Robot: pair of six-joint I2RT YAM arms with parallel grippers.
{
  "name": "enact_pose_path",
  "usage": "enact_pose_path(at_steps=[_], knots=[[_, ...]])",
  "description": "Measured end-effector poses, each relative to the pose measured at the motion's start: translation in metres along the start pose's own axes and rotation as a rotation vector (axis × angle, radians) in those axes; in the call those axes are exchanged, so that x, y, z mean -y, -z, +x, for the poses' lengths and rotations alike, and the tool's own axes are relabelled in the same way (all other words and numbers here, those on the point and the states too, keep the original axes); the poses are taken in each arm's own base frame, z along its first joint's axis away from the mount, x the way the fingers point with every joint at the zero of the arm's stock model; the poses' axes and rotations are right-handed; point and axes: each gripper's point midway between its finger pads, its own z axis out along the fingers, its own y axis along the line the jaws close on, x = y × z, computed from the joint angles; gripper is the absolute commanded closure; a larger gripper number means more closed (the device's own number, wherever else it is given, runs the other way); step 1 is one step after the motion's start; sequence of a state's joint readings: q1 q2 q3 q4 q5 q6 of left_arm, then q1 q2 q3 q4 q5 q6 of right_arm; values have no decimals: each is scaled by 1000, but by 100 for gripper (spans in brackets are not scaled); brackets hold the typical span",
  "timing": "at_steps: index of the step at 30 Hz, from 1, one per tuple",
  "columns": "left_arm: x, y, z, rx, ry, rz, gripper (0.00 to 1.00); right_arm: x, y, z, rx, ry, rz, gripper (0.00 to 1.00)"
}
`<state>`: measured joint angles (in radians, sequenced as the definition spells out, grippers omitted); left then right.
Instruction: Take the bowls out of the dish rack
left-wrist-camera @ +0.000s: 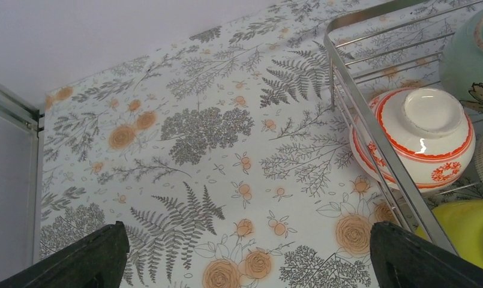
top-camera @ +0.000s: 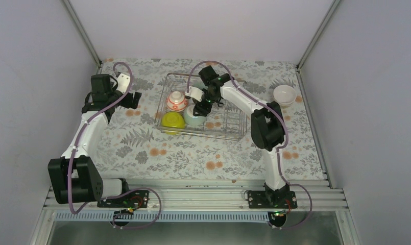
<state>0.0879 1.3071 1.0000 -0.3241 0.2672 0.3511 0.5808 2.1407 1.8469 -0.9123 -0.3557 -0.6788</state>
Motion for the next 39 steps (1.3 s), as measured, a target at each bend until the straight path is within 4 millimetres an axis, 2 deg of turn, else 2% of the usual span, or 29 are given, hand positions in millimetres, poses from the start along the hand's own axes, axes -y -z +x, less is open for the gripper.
enact_pose_path(at_steps=[5,12,16,24,30,34,38,39], knots=[[0,0,0,1,0,1,0,3,-7,2,-7,-1,3,33],[1,-1,2,-4,2,3,0,3,-11,2,-4,-2,1,43],[1,-1,2,-2,2,9,0,2,-11,1,-6,5,0,45],[5,-1,1,5,3,30,0,2,-12,0,-6,7,8,37],[6,-1,1,6,3,33,0,0,-16,-8,-2,27,16,37],[6,-1,1,6,3,37,0,0,-17,-11,2,35,21,46],[7,-1,1,7,3,41,0,0,-17,-13,3,32,22,61],[7,-1,1,7,3,41,0,0,-16,-12,2,30,22,61]])
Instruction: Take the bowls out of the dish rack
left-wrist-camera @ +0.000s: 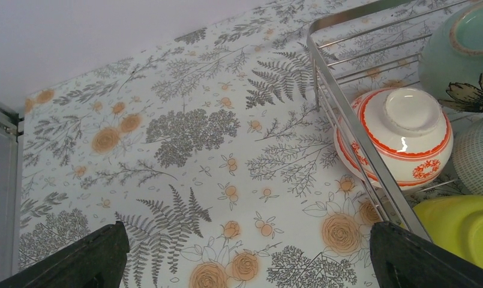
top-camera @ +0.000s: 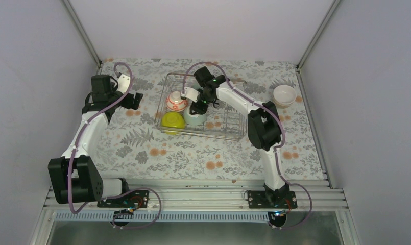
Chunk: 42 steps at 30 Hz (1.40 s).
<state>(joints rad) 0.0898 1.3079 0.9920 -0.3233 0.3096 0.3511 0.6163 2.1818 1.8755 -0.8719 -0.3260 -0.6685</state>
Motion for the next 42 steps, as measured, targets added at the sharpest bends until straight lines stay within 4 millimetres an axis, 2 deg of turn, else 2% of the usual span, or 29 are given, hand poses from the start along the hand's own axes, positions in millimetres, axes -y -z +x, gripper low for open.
enact_pose_path(at_steps=[3,15,31,35,42], knots=[[0,0,0,0,0,2,0,-1,0,0,-5,-3,2,52],[2,0,0,3,0,10,0,4,0,3,-29,-3,37,43],[4,-1,4,-4,4,22,0,3,1,6,-50,4,76,41],[5,-1,4,-4,4,26,0,3,2,8,-54,3,79,46],[7,-1,4,-1,5,34,0,2,4,8,-52,-1,82,71]])
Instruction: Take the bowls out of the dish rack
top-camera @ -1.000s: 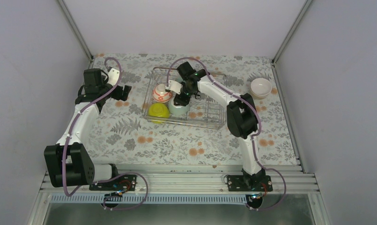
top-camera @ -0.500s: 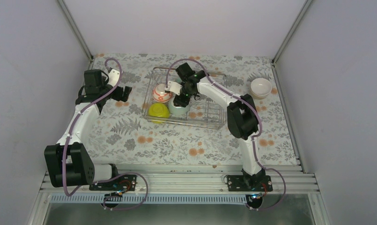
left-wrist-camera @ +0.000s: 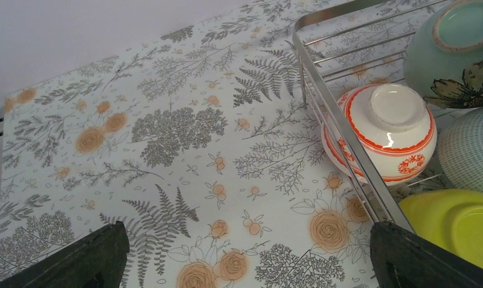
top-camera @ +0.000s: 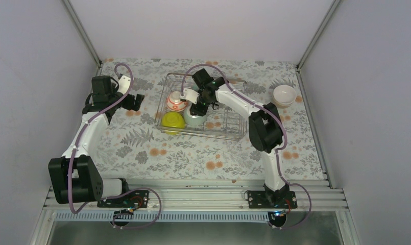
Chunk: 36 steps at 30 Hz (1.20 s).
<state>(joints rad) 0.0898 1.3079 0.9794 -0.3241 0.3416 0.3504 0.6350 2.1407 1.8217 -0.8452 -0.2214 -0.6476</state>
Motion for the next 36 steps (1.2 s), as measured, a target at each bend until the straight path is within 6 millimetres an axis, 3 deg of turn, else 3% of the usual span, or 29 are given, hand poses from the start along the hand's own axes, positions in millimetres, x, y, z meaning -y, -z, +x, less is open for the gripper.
enact_pose_path(at_steps=[12,23,36], knots=[[7,3,-1,-8,14,42,0,1,4,-1,-3,-1,2,76],[37,29,-62,105,-15,201,0,14,33,-11,-18,-3,69,77],[75,14,-78,64,-24,386,0,41,63,-28,28,-2,183,77]])
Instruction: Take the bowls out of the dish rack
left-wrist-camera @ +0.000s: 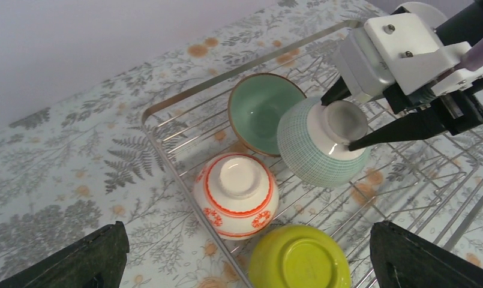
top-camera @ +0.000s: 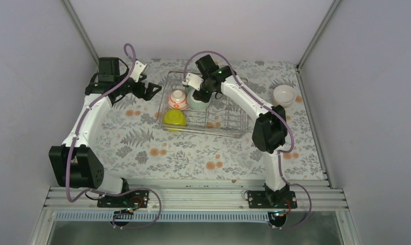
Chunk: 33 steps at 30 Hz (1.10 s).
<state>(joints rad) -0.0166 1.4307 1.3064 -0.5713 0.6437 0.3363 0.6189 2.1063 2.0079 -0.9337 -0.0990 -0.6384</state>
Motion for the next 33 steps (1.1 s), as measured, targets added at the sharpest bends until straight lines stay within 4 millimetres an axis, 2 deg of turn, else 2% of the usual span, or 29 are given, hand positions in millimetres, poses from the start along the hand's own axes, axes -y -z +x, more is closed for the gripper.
enact_pose_path(at_steps=[7,11,15,19,25,33], knots=[[6,-18,6,-18,37,79,0,2,1,3,-5,-6,4,77],[13,-36,15,-49,71,140,0,3,7,1,2,-5,12,78],[20,-54,14,-64,95,212,0,6,22,-5,28,-2,32,77],[27,-75,4,-68,99,275,0,10,45,-14,67,-1,63,77],[47,-107,-1,-100,94,363,0,17,73,-28,122,6,103,77],[58,-136,-3,-135,163,532,0,23,80,-30,136,1,119,77]])
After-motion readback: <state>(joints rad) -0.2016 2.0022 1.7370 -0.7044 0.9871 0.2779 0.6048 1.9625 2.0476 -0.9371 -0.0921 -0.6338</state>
